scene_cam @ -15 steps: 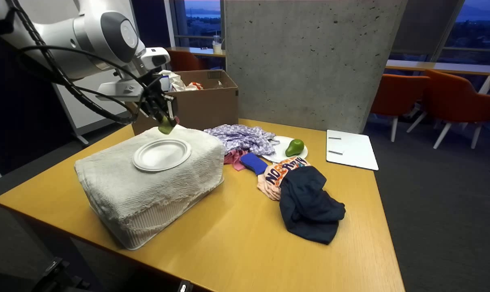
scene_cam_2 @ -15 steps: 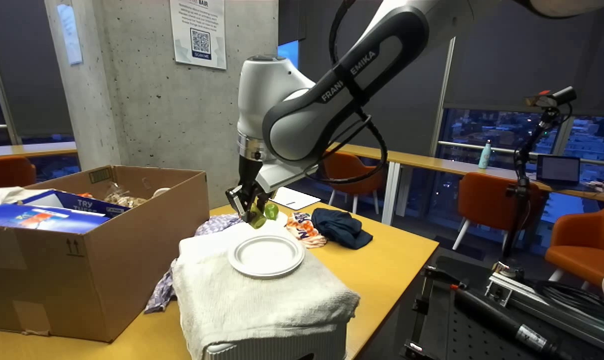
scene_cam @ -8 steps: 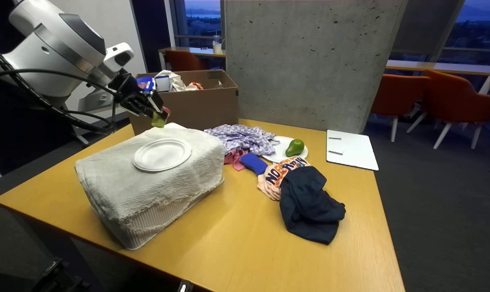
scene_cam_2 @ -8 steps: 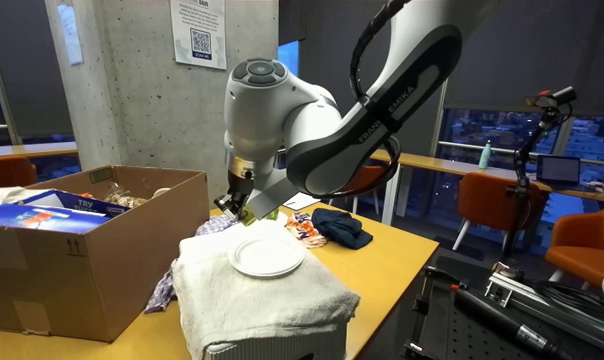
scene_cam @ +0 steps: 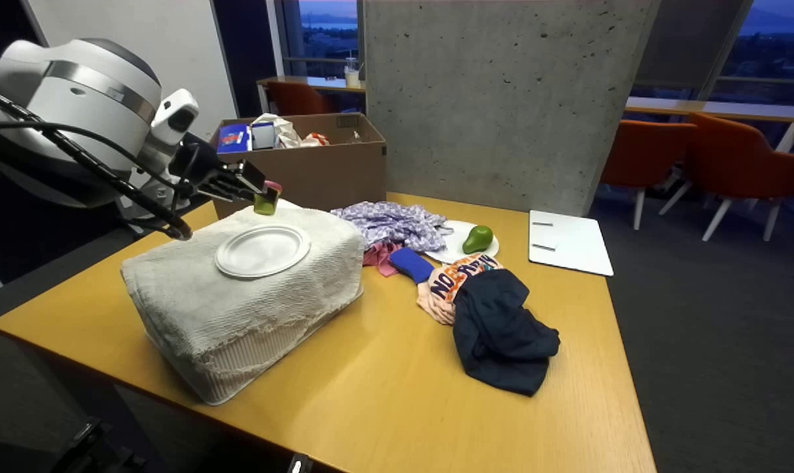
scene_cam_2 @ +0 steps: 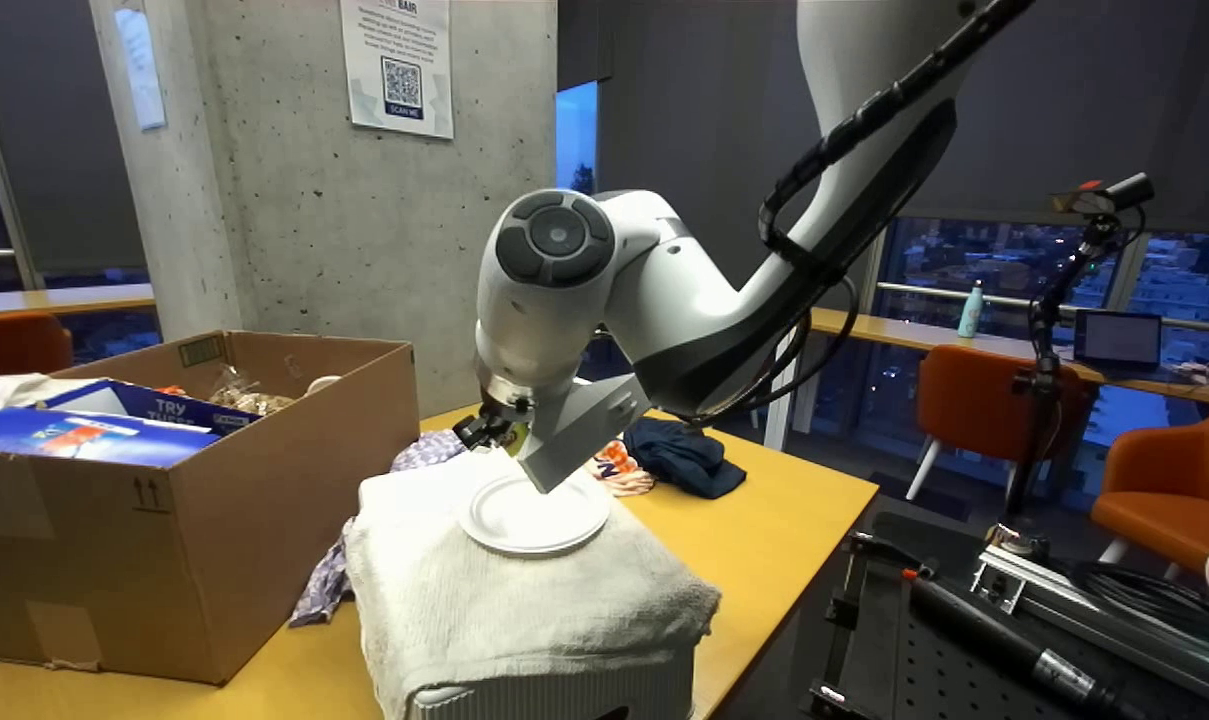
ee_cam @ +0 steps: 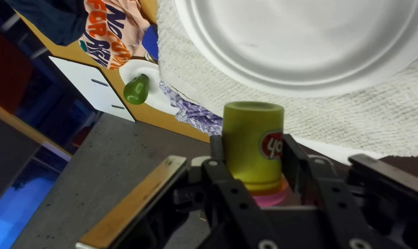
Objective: Flip over the bottle
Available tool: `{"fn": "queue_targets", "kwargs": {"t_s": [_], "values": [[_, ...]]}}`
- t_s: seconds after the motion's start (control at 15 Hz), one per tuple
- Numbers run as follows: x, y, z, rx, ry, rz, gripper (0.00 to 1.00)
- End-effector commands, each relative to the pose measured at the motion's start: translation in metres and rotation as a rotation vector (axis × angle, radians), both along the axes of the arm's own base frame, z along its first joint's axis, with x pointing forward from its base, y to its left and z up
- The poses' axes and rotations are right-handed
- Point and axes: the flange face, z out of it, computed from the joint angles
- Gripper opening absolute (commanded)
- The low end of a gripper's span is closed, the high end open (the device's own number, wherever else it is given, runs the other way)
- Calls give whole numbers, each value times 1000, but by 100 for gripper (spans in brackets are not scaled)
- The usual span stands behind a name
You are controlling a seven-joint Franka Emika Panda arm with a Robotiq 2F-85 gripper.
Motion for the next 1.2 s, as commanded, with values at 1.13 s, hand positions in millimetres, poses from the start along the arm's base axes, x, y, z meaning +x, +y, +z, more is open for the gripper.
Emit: {"fn": "queue_targets", "kwargs": {"t_s": [1.13], "values": [[-17,-7,-59,-223,-260,-113,18]]}}
